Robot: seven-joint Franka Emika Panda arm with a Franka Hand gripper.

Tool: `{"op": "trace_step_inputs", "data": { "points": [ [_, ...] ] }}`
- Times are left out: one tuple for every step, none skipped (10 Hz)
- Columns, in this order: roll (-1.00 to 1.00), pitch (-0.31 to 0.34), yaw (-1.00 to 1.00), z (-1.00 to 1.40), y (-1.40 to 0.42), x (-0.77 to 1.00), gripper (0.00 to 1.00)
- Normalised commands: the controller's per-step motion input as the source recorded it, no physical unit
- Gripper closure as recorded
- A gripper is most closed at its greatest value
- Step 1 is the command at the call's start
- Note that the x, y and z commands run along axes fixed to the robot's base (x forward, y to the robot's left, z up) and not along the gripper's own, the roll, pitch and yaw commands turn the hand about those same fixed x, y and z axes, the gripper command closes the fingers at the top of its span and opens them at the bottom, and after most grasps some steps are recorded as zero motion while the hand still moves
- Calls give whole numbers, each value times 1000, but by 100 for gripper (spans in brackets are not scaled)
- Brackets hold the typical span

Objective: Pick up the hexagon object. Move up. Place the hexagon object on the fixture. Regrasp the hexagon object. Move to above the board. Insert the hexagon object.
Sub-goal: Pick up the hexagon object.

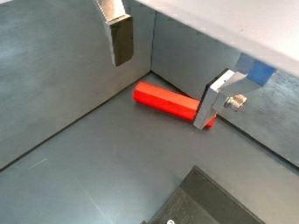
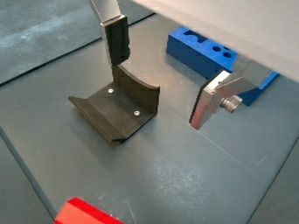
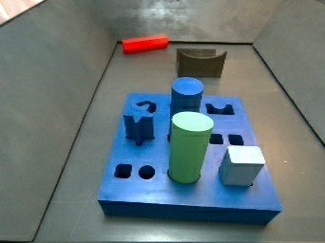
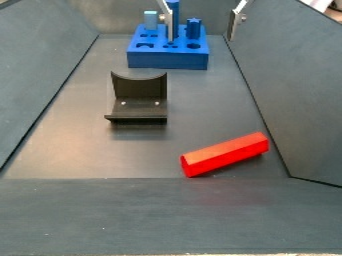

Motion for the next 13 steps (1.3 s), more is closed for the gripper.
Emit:
{"op": "trace_step_inputs", "data": {
  "points": [
    [0,0,-780,-323,209,143,0],
    [0,0,-1000,-423,0,0,0],
    [0,17,-949,-571,34,0,0],
    [-51,0,-597,-491,337,-6,0],
    [-301,-109,-100,-417,649,0,0],
    [-333,-164,9,-437,863,-86,0],
    [-329,-167,11,-440,866,-80,0],
    [-324,-163,9,-454,869,-71,0],
    [-329,-160,9,-457,869,-71,0],
    [-329,-136,-46,-480,694,0,0],
    [-300,-191,-374,-406,334,0,0],
    [-314,-246,-351,-331,320,-77,0],
    [-329,-284,-280,-286,360,-177,0]
  ]
}}
